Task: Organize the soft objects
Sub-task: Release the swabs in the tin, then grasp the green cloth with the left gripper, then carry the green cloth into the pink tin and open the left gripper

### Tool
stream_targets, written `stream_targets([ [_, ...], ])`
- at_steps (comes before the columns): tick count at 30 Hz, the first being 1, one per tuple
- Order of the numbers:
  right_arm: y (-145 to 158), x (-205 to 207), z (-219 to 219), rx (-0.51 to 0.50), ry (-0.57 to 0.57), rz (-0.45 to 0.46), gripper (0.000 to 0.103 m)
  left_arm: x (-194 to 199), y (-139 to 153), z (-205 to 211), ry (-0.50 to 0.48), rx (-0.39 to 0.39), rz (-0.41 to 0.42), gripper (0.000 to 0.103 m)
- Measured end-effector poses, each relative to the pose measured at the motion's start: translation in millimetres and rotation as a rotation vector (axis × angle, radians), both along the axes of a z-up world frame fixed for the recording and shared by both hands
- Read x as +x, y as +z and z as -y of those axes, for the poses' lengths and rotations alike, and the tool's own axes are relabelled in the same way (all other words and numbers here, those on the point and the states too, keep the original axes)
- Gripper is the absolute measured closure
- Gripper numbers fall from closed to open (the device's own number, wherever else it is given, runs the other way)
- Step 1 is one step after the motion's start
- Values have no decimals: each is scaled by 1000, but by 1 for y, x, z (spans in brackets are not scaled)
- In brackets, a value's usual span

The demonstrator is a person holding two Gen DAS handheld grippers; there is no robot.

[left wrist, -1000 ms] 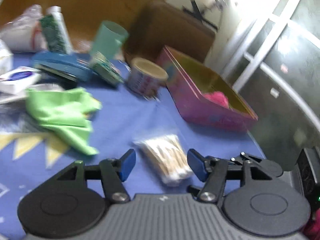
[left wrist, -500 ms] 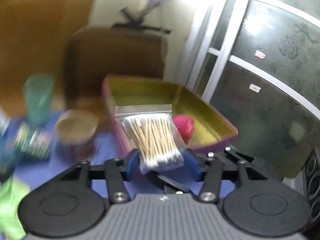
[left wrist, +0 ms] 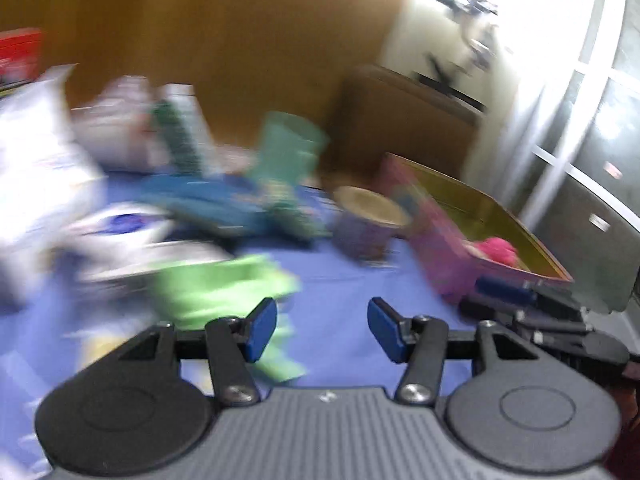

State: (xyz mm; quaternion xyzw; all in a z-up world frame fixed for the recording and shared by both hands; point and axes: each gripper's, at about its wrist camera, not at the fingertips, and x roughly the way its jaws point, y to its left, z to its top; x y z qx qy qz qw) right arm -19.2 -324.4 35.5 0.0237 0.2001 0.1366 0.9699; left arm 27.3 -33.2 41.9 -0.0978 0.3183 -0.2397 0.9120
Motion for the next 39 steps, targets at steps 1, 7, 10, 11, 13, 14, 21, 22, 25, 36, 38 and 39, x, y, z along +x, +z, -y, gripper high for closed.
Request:
stream_targets([
  [1, -5, 6, -16, 9, 59, -31, 48, -1, -2, -17, 38, -10, -8, 52],
  [7, -19, 43, -107, -95, 242, -109, 36, 10, -19, -76, 136, -125, -90, 52],
  [10, -17, 74, -133, -103, 269, -113, 28, 12, -24, -82, 132, -143, -101, 52],
  [11, -19, 84, -142, -114, 270, -111, 30, 12, -26, -84, 130, -149, -103, 52],
  [13, -25, 91, -154, -157, 289, -129, 58, 10, -27, -86, 127, -160, -107, 52],
  [14, -31, 92, -157, -175, 300, -148, 75, 9, -27, -85, 122, -165, -108, 52],
  [21, -23, 4, -119, -71, 271, -132, 93, 1, -24, -44, -62, -164, -145, 52],
  [22, -26, -5, -116, -68, 265, -133, 93, -1, -25, -33, -90, -155, -150, 52],
  [25, -34, -31, -104, -78, 240, -137, 85, -3, -33, 5, -135, -80, -184, 63],
  [36, -25, -35, -65, -71, 105, 14, 97, 19, 15, 110, -303, -43, -77, 84],
  [38, -10, -35, -42, -99, 11, 74, 97, 30, 32, 144, -346, -45, -27, 82],
  [39, -2, -33, -30, -109, -41, 93, 97, 36, 40, 162, -356, -46, -3, 78],
])
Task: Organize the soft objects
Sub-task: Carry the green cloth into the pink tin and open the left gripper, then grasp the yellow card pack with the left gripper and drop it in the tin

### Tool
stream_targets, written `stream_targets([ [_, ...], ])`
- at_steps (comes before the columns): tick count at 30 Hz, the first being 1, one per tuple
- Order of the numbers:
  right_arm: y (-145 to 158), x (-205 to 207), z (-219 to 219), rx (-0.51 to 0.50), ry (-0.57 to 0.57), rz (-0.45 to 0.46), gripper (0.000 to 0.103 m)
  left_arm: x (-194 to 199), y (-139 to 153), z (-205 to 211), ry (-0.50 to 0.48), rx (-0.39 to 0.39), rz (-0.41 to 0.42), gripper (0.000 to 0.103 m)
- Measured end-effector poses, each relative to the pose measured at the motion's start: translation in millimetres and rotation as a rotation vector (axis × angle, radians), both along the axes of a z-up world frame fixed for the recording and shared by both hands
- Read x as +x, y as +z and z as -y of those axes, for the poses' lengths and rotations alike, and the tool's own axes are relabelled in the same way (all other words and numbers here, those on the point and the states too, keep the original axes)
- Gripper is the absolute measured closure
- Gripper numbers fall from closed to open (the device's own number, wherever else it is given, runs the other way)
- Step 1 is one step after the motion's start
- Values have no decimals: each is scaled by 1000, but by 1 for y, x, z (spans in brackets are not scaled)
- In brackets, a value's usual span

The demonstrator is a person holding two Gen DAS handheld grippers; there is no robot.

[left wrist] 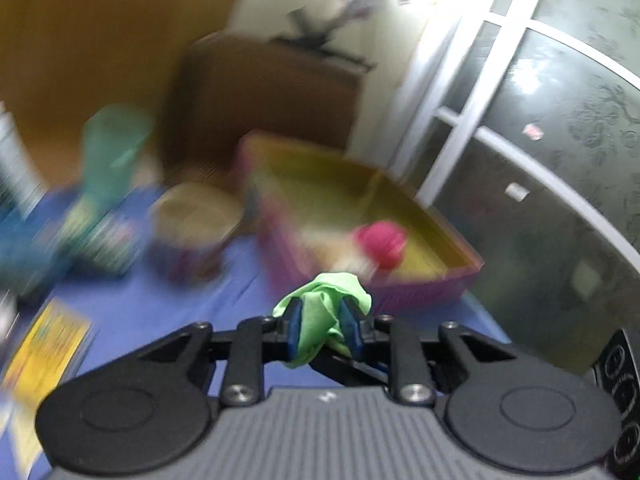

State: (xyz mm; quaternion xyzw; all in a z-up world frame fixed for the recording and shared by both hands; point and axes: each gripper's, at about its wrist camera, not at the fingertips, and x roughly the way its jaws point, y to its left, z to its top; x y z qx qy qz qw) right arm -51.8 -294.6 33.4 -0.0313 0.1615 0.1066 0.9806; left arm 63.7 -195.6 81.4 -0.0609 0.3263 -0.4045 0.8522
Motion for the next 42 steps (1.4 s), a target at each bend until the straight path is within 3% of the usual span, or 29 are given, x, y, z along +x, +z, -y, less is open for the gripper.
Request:
stream_targets([
  [2, 13, 10, 26, -11, -98, 29, 96, 13, 9, 35, 3, 9, 37, 49],
  [4, 16, 36, 49, -40, -193, 7, 88, 22, 11, 53, 63, 33, 91, 52],
  [6, 9, 61, 68, -74, -265, -19, 38, 25, 6, 47, 108, 33, 91, 52],
  [9, -3, 75, 89, -73, -339, -76, 37, 20, -6, 1, 158, 2, 69, 51],
  [12, -4, 58, 95, 34, -334, -30, 37, 11, -21, -69, 262, 16, 44, 51],
  [16, 0, 36, 63, 96, -193, 13, 37, -7, -51, -155, 424, 71, -21, 54],
  [20, -8, 51, 4, 130, 86, -97, 37, -17, -75, -213, 534, 51, -100, 55],
  [23, -19, 71, -55, 34, 213, -156, 34, -18, -84, -238, 549, -10, -135, 58],
  [27, -23, 124, -95, -39, 302, -194, 17, -20, -85, -247, 524, -58, -147, 58],
  [30, -31, 160, -103, -55, 281, -266, 18, -23, -84, -246, 500, -82, -161, 58],
  [31, -31, 162, -99, -7, 290, -289, 20, -22, -84, -243, 494, -85, -165, 58],
  [32, -31, 164, -94, 55, 298, -338, 29, -23, -84, -240, 484, -87, -167, 58],
  [33, -30, 162, -89, 90, 284, -356, 46, -24, -84, -237, 474, -88, -169, 58],
  [36, -30, 140, -66, 204, 246, -403, 64, -26, -85, -227, 438, -90, -180, 58],
  [38, -34, 114, -52, 283, 250, -434, 67, -28, -86, -218, 415, -88, -177, 58],
  [42, -31, 60, -59, 243, 343, -390, 66, -27, -84, -209, 409, -65, -164, 58],
])
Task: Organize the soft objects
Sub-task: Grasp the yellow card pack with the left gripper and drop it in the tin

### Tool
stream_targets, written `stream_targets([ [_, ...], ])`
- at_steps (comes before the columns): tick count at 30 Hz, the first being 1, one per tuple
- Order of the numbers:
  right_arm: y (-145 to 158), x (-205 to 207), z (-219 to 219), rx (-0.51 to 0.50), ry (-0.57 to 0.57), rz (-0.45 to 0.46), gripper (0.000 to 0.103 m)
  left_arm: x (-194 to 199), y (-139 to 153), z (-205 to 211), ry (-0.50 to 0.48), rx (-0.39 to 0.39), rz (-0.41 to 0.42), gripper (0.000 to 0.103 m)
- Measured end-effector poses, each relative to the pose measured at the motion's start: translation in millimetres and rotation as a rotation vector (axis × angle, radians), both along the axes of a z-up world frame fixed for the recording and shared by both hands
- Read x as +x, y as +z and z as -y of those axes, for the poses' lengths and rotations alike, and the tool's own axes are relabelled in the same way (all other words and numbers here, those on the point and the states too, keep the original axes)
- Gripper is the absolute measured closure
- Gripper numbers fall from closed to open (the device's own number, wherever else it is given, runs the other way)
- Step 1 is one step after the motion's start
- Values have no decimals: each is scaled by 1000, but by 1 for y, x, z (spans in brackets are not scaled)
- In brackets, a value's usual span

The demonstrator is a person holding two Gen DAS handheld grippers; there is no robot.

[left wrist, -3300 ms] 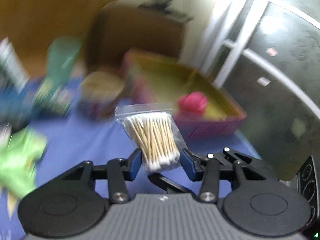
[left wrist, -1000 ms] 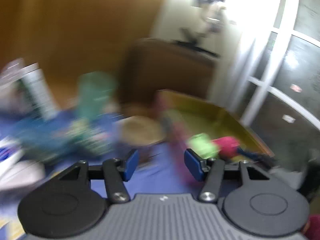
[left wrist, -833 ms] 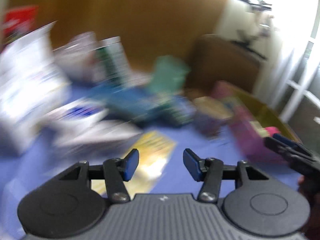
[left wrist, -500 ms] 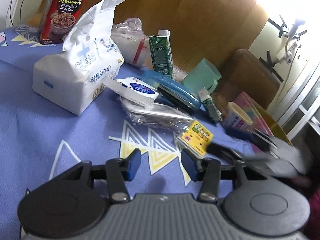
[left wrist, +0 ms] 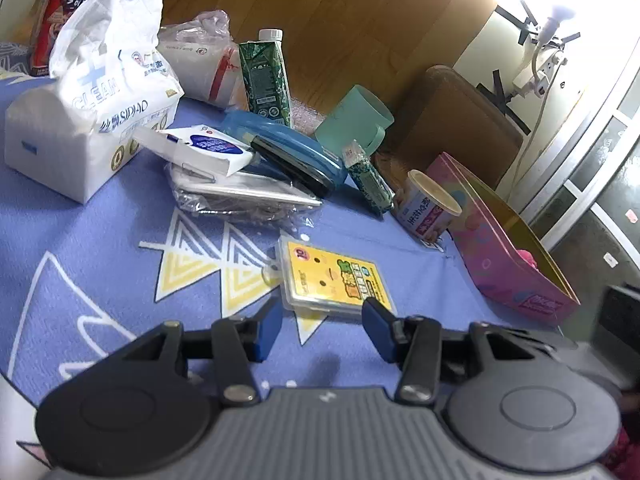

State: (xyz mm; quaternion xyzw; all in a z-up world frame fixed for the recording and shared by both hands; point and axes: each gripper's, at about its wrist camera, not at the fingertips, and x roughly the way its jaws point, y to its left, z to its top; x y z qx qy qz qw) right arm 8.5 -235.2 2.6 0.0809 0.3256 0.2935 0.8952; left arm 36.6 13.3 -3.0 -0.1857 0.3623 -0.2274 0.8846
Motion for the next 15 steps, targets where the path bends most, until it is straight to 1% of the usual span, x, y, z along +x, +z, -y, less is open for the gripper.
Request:
stream_targets([
  [1, 2, -7, -1, -16, 3, 28, 65, 1, 1, -1, 4, -4, -3, 58],
  [3, 4, -12, -5, -94, -11, 92, 47, 5, 3, -3, 11, -13, -10, 58],
  [5, 4, -8, -8, -154, -7, 117, 46, 11, 6, -1, 0, 2, -4, 58],
  [7, 2, 4, -18, -194, 18, 130, 46, 20, 6, 5, -7, 31, -4, 58],
  [9, -4, 23, -30, -253, 42, 130, 44, 32, 1, 14, -31, 54, -29, 61],
  [10, -7, 26, -30, -258, 47, 139, 39, 31, 1, 16, -13, 66, -19, 63],
  [11, -9, 31, -32, -252, 24, 141, 39, 30, 2, 20, -7, 83, -21, 63],
  [12, -9, 34, -32, -238, -3, 128, 49, 29, 5, 23, -11, 96, -22, 63],
  [13, -7, 33, -28, -240, -38, 121, 52, 27, 8, 26, -19, 96, -19, 63],
  [15, -4, 25, -16, -193, -67, 103, 54, 23, 16, 33, -44, 75, 0, 63],
])
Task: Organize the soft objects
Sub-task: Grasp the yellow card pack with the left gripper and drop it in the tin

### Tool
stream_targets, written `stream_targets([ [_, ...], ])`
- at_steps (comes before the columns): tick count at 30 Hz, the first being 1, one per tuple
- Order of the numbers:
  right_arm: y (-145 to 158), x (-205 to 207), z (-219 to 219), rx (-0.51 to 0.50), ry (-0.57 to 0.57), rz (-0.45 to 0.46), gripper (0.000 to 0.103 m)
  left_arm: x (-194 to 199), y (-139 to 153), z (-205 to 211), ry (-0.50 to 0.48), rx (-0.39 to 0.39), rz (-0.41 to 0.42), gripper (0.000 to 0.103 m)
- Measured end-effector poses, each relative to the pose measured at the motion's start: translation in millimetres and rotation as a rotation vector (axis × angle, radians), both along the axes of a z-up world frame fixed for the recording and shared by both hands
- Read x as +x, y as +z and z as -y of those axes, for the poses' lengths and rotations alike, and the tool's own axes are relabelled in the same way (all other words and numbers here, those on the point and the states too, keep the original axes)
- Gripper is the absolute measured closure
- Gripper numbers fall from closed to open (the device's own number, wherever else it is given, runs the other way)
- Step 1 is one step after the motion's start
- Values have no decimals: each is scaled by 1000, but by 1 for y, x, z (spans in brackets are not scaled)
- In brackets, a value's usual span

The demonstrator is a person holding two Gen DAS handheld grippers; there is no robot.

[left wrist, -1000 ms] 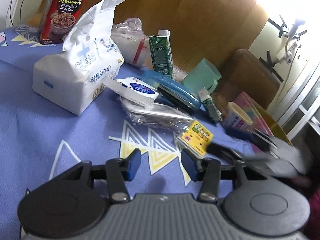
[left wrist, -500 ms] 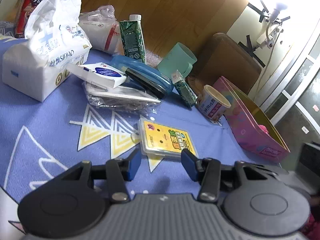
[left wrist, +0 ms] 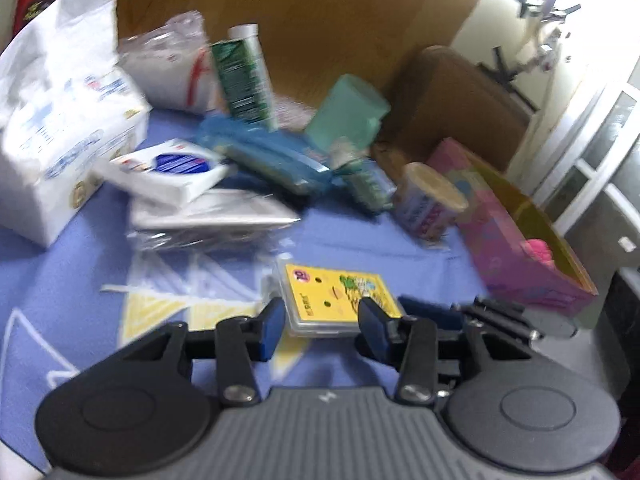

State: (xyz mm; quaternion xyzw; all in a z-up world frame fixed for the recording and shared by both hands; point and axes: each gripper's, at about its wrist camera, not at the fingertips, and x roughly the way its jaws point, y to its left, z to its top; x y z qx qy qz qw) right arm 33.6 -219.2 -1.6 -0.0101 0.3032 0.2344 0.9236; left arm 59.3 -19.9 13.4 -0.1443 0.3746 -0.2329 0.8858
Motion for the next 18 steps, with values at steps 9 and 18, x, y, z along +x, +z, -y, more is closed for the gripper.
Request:
stream_targets([
  [9, 48, -62, 85, -16, -293, 236, 60, 4, 64, 128, -264, -12, 151, 63],
  [18, 49, -40, 191, -117, -597, 283, 58, 33, 68, 263, -373, 55, 217, 60],
])
